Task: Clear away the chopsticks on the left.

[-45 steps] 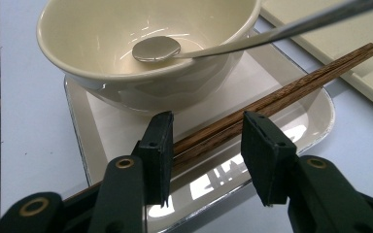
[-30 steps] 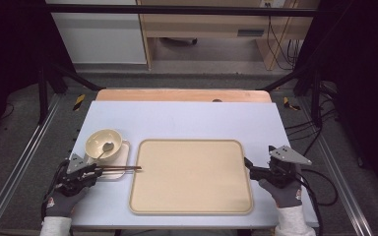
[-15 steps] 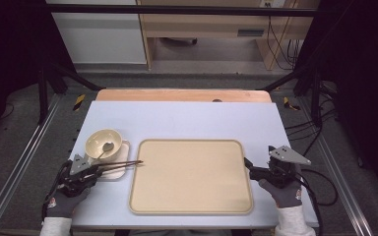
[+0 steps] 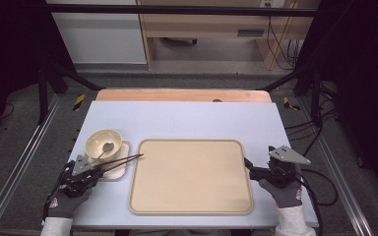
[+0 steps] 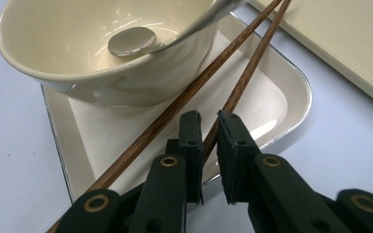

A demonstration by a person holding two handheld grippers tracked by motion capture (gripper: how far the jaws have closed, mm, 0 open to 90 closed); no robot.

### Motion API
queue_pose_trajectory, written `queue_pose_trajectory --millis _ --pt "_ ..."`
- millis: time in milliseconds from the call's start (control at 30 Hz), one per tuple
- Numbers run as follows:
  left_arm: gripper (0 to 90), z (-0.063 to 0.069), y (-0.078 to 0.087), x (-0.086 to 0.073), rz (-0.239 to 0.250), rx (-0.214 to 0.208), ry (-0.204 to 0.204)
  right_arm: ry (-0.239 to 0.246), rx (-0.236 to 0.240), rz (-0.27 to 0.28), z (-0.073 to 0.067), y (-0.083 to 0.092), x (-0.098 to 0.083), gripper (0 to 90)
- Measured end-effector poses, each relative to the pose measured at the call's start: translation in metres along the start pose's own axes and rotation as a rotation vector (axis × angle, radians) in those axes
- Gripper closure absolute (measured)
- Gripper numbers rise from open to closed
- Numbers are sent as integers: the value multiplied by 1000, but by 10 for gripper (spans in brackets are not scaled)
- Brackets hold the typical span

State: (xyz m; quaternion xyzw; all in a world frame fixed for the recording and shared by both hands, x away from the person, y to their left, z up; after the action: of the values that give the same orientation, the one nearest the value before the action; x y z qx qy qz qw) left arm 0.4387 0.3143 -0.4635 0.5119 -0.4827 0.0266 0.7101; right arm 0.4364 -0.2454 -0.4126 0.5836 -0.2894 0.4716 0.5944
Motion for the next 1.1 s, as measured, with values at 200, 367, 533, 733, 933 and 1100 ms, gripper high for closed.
queue_pose_trajectory --millis 200,367,533,733,933,1100 --pt "823 4 -4 4 5 1 10 -1 -1 0 0 0 0 72" --pt "830 5 -5 4 18 -9 32 -1 -1 1 0 1 0 72" --pt "827 5 -8 5 42 -27 46 -1 0 -1 0 1 0 72" --pt "764 6 -17 4 37 -31 64 1 0 -4 0 0 0 72" --pt "818 6 -16 5 36 -47 65 1 0 -3 0 0 0 72" --pt "847 8 -17 5 40 -61 57 2 0 -3 0 0 0 72"
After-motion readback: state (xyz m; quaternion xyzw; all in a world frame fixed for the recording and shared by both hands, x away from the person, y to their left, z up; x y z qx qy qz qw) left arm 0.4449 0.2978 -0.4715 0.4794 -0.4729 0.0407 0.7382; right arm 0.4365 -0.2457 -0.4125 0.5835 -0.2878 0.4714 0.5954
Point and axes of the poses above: each handheld gripper's, and its own axes: y roughly backward along the jaws, x roughly out of its top, z roughly to its right, the point moved 1 cm from there along -y, roughly forward along the jaws, and after that the axes turned 13 degrees about -x, right-handed, at the moved point
